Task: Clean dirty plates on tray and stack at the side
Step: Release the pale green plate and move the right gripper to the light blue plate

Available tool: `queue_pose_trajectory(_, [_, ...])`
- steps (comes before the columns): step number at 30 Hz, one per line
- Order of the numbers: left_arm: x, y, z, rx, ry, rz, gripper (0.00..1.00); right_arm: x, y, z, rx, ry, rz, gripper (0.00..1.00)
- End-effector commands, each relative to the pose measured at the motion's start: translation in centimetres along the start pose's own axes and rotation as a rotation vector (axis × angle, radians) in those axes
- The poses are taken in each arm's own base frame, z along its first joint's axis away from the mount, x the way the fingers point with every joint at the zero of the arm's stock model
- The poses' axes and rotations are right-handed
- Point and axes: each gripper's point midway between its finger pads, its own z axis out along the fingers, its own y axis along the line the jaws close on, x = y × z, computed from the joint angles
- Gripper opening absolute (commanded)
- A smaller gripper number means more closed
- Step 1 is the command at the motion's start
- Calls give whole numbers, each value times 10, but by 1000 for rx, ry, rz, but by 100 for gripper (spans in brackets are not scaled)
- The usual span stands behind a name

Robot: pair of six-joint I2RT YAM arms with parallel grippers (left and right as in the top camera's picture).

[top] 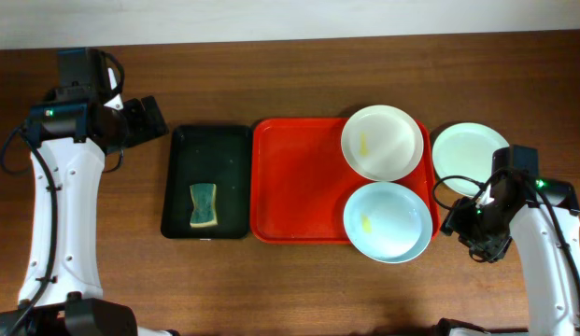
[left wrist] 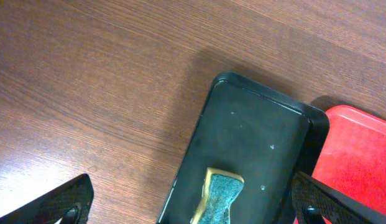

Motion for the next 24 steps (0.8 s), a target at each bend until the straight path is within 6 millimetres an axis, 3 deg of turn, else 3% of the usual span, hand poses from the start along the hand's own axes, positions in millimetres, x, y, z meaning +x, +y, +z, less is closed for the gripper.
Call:
queue_pose_trajectory(1, [-2, 2, -2, -4, -9, -13, 99, 2, 4, 1, -11, 7, -9, 61])
queue_pose_trajectory(16, [-2, 2, -2, -4, -9, -13, 99, 5, 5, 6, -23, 21, -7, 61])
queue_pose_trajectory(24, [-2, 2, -2, -4, -9, -13, 99, 10, 10, 33, -51, 22, -27, 56])
